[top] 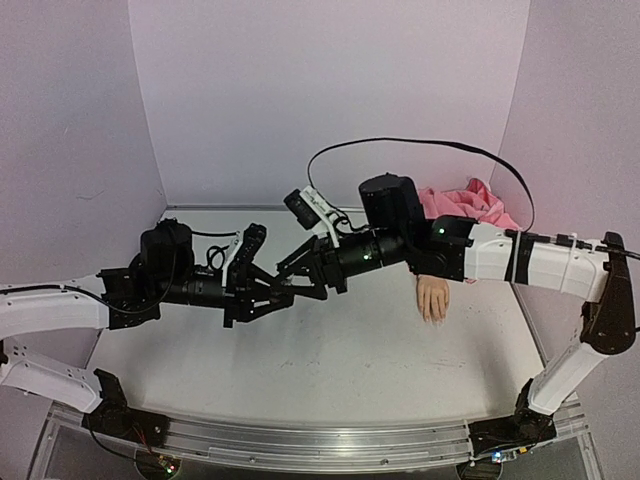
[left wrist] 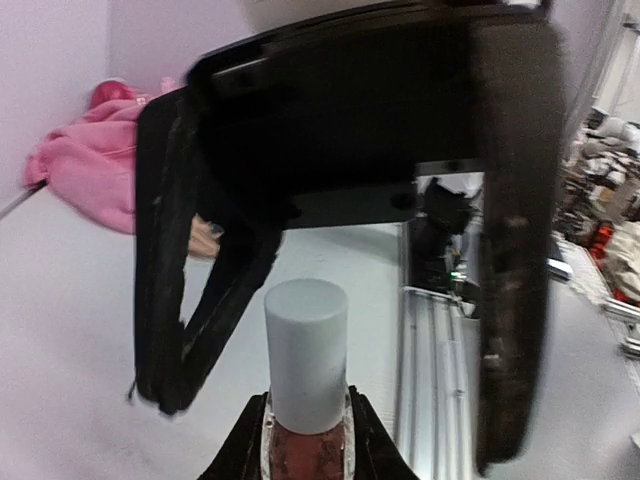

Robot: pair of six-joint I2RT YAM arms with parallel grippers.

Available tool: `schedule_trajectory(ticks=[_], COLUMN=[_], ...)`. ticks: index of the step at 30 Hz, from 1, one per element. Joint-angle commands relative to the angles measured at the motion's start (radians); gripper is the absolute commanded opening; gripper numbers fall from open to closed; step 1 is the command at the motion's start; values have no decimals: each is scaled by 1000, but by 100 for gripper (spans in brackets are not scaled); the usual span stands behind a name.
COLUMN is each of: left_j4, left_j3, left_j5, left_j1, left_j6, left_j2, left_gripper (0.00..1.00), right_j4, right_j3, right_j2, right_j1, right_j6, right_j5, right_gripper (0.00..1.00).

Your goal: Paint the nails

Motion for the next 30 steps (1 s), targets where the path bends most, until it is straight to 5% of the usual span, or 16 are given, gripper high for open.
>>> schedule_trajectory(ticks=[1,11,20,27,30], left_j4=[78,82,81,147,117], left_j3=[-30,6,28,50,68], left_j5=[-479,-824,-802,-791,-794], left_j1=[-9,-10,-9,-11,-22], left_j6=[90,112,9,39,160], left_j2=[-63,-25,81,146,132], left_gripper=[0,0,0,0,0], right_j4=[-22,-127,-137,-156,-157], right_j3=[8,59,65,197,263], right_j2=[-99,-122,-33,167,191], right_j1=[14,14,13,11,20], right_j6=[155,266,304,386,412], right_j5=[455,658,731,705,652], right_gripper=[77,89,95,95,89])
